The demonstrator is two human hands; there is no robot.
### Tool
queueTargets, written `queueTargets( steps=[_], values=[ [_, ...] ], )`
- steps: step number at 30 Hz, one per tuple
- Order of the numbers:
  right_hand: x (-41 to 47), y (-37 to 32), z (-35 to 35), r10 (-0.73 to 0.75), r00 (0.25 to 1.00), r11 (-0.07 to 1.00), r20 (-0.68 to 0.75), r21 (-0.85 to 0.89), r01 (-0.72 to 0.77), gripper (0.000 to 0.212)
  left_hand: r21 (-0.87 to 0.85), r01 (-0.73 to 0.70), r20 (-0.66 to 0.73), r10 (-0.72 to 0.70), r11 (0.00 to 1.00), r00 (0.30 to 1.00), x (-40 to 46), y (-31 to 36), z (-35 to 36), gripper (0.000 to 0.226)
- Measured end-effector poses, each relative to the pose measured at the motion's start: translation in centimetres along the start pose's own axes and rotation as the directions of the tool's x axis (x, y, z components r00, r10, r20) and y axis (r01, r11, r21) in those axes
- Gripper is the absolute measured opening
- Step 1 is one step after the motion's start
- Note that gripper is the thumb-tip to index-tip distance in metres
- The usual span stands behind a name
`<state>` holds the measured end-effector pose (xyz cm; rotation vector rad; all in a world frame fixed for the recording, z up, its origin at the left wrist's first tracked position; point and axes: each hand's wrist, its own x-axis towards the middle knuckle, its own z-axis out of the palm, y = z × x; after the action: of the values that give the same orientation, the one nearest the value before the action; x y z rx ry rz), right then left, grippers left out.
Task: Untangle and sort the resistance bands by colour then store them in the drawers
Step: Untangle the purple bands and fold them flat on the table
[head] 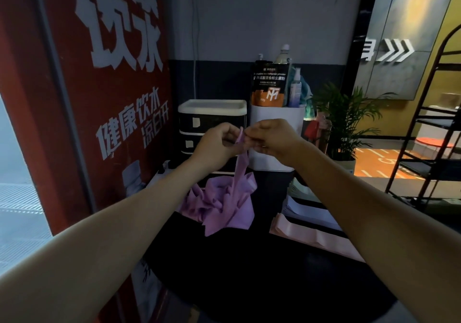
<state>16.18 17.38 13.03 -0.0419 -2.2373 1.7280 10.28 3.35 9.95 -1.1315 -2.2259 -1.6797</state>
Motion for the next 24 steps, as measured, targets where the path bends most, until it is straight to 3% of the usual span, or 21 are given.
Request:
queueTargets(
  steps=[3,6,13,16,17,21,24],
  values=[
    [-0.1,-0.2,-0.3,-0.084,0.993,0.993,-0.081,-0.091,0.077,0.015,0.032,-0.008,0.001,0.008,0.999,1.0,0.2,0.7,-0.7,0.01],
    [-0.5,-0.2,-0.1,-0.102,0.993,0.992,-0.062,-0.075,0.097,0.008,0.026,0.012,0.003,-0.012,1.0,1.0,0.2,1.2,-1.1,0.013],
    [-1.2,-1.0,0.0,-0.161,0.985,0.985,-0.06,-0.078,0.156,0.014,-0.014,0.015,0.04,-0.014,1.0,0.999,0.0,2.3,-1.1,0.005],
    [-1.7,-0.6,-0.2,-0.127,0.992,0.992,-0.018,-0.014,0.126,0.003,-0.049,0.001,-0.007,-0.001,0.999,1.0,0.4,3.0,-0.9,0.012],
    [-1.9,-0.3,-0.2,-0.108,0.994,0.993,0.011,-0.038,0.109,0.01,-0.08,0.0,-0.033,-0.003,0.997,0.999,0.5,3.2,-0.9,0.014],
    [-2.8,1.7,-0.2,0.006,0.994,0.968,0.106,-0.252,0.021,0.027,-0.238,0.036,-0.121,-0.067,0.971,0.99,0.5,3.5,-1.5,0.014],
    [-3.4,3.4,-0.8,0.06,0.987,0.933,0.152,-0.359,-0.001,0.009,-0.361,0.077,-0.217,-0.164,0.929,0.962,0.0,3.2,-2.2,0.015]
  ],
)
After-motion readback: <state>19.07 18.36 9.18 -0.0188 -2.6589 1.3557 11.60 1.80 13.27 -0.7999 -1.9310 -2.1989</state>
